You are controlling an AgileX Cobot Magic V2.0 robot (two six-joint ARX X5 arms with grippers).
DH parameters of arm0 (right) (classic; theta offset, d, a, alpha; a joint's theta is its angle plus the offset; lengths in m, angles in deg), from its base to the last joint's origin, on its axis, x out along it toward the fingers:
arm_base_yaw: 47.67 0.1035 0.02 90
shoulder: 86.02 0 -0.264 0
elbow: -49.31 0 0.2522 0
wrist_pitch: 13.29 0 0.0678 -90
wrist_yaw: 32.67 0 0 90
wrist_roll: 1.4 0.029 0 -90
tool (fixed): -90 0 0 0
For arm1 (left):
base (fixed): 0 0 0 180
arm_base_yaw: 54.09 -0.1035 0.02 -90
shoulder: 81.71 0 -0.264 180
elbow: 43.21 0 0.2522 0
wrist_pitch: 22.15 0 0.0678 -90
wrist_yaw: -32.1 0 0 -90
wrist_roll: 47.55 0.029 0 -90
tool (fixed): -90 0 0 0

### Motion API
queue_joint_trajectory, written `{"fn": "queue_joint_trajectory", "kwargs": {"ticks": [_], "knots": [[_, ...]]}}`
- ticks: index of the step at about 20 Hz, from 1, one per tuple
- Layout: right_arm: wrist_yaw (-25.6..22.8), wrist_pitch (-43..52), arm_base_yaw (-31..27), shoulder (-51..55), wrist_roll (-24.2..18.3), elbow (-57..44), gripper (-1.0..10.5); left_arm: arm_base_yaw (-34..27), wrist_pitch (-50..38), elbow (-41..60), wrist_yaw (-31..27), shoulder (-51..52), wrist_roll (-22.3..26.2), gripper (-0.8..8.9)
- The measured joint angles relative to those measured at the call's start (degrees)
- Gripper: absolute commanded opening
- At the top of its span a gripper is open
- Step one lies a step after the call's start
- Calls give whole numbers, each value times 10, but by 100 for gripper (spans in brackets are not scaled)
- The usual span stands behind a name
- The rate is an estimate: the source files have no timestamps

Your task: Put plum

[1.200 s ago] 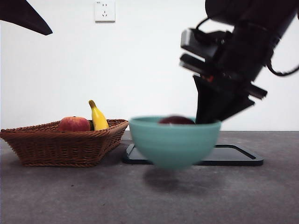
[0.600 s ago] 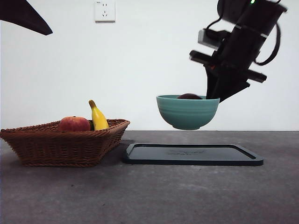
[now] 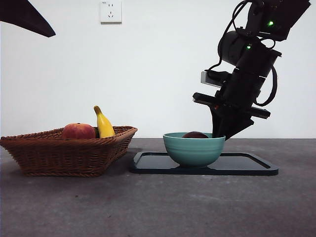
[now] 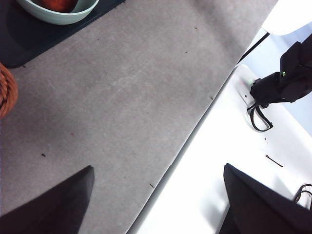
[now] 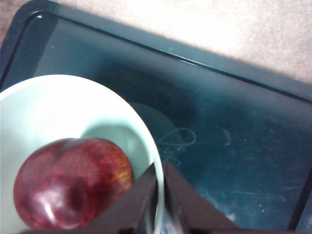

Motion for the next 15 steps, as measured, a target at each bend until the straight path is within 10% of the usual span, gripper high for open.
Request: {"fn": "queue_joint_trajectory", "kwargs": {"ticks": [4,15], "knots": [[0,0,0,0,2,0,188,0,0,0,0,0,0,427],[1,-105,-4,226,-3,4,192,0,-2,0,0,0,0,427]]}}
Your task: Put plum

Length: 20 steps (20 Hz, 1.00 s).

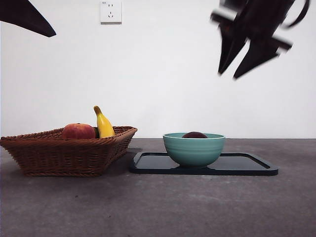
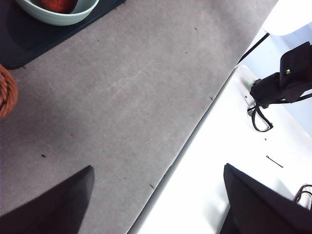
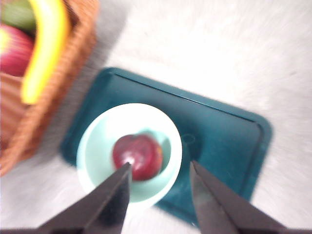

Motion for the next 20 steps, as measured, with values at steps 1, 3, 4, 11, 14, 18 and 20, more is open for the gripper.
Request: {"fn": "queue_joint_trajectory", "kwargs": {"ticks": [1,3,4,11,14,18,20], "knots": [[0,-21,0,32,-7,0,192,0,0,0,0,0,0,428],[0,-66,1,74,-18,3,192,0,0,0,0,0,0,427],[0,-97,1,92,-23,3,192,0,0,0,0,0,0,428],[30,-155,21,245,-30,-62,192,0,0,0,0,0,0,428],[38,-156,39,325,-30,-126,192,0,0,0,0,0,0,428],[92,-156,51,421,-32,-202,192,0,0,0,0,0,0,427],[103,-157,53,454,-32,-239,192,0,0,0,0,0,0,427]]}}
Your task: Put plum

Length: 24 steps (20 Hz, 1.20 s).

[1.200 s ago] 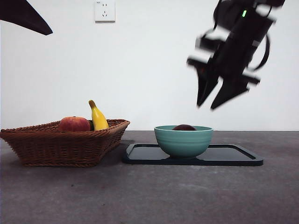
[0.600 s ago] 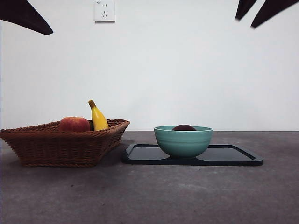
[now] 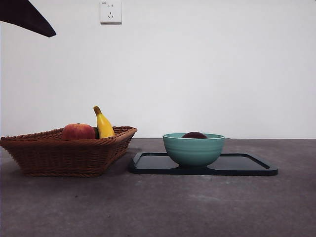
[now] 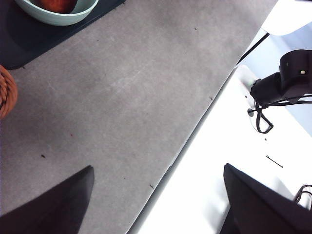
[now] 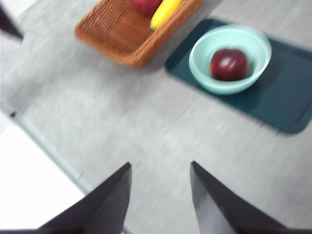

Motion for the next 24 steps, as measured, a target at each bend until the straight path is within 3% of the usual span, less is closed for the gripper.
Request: {"fn": "queue_joint_trajectory", "kwargs": {"ticks": [4,17,21,24], "knots": [[1,-2,0,29,0,-42,192,0,0,0,0,0,0,428],[2,7,0,30,0,-42,192,0,-4,0,0,0,0,427],[2,7,0,30,0,-42,192,0,-27,0,0,0,-3,397],[2,7,0,30,0,-42,192,12,-97,0,-21,0,-34,407]]}}
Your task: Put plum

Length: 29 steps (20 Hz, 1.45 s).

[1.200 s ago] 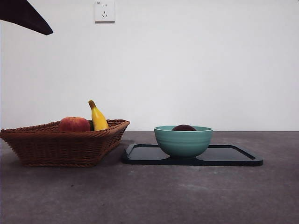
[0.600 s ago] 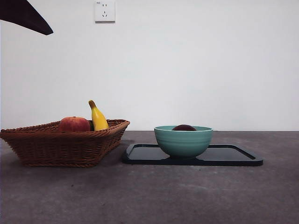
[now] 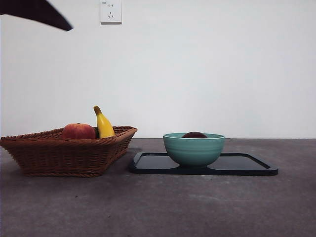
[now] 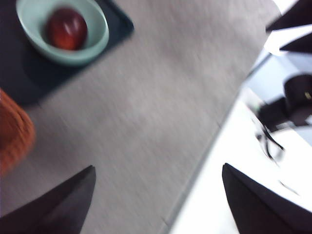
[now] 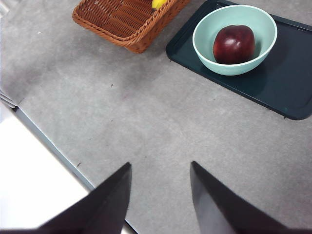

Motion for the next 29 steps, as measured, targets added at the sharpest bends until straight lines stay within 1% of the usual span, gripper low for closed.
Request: {"fn": "queue_joint_trajectory", "kwargs": {"ticks": [3,5,7,9,12,15,17,20,22,24,26,29], "knots": [[0,0,0,0,0,0,192,31,-99,0,-59,-5,-38,412],[0,0,0,0,0,0,192,47,-135,-17,-92,-35,-61,412],[0,0,0,0,0,0,192,55,-137,-56,-118,-88,-76,412],[0,0,0,0,0,0,192,64,-137,-105,-129,-150,-80,412],[0,0,0,0,0,0,192,79,-138,-185,-134,-244,-82,412],[0,0,0,0,0,0,192,86,-138,-261,-158,-331,-78,412],[0,0,0,0,0,0,192,90,-140,-300,-164,-380,-63,412],[0,0,0,0,0,0,192,96,-146,-333,-165,-439,-26,412],[0,0,0,0,0,0,192,97,-157,-335,-168,-467,3,411],[0,0,0,0,0,0,192,97,-160,-335,-186,-492,33,411],[0,0,0,0,0,0,192,97,-161,-335,-193,-511,63,411],[0,0,0,0,0,0,192,98,-171,-335,-193,-535,91,410]]}}
